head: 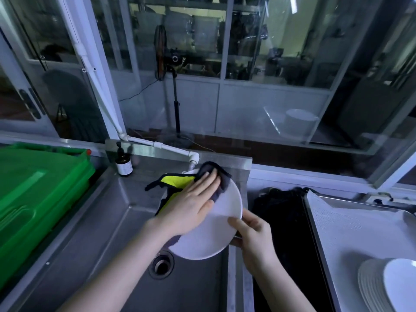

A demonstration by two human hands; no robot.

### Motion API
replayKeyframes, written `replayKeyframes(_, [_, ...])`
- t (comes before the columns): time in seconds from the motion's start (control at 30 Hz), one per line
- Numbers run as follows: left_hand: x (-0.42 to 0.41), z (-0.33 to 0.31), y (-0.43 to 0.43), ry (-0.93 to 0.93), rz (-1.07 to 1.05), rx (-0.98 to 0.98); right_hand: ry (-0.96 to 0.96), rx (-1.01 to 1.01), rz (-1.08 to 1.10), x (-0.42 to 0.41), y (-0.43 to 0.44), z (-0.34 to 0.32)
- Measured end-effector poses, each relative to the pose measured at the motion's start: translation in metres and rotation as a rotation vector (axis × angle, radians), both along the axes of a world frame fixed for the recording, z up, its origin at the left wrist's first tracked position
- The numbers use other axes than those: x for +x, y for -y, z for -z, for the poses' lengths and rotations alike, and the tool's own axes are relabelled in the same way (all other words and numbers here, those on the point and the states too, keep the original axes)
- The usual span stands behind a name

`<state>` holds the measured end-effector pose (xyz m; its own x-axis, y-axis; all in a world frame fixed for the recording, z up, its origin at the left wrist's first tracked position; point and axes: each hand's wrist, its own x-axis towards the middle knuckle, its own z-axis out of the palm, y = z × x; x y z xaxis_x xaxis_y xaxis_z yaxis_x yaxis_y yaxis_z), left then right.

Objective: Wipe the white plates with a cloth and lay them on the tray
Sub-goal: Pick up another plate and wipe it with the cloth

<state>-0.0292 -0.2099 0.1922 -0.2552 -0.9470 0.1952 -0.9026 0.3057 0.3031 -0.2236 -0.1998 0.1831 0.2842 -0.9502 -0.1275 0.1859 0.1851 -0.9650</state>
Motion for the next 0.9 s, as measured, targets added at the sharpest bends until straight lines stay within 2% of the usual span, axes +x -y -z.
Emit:
replayKeyframes(0.1, [0.012,0.003,-0.004,0.049,-0.102,0.012,0.023,-0.032,0.090,-0.005,0.018,-0.011])
replayKeyframes(0.27, [-0.024,0.012,-0.031,-0.042,0.108,-0.047,0.054,-0.064,0.046,-0.005,0.033,-0.018])
replayKeyframes(0.47, [-0.006,0.001,0.003,0.033,0.121,-0.058,0.021,-0.003,-0.034,-0.003,0.019,-0.003])
replayKeyframes(0.63, [0.025,0.001,0.016,0.140,-0.085,-0.060,0.047,-0.008,0.030,-0.006,0.022,-0.005])
replayKeyframes(0.73, [0.017,0.009,-0.001,0.104,-0.214,-0.069,0.080,-0.026,0.062,-0.009,0.033,-0.014])
replayKeyframes(0.9, [-0.020,0.016,-0.025,0.129,-0.063,-0.112,0.082,-0.023,-0.020,-0.001,0.032,-0.013])
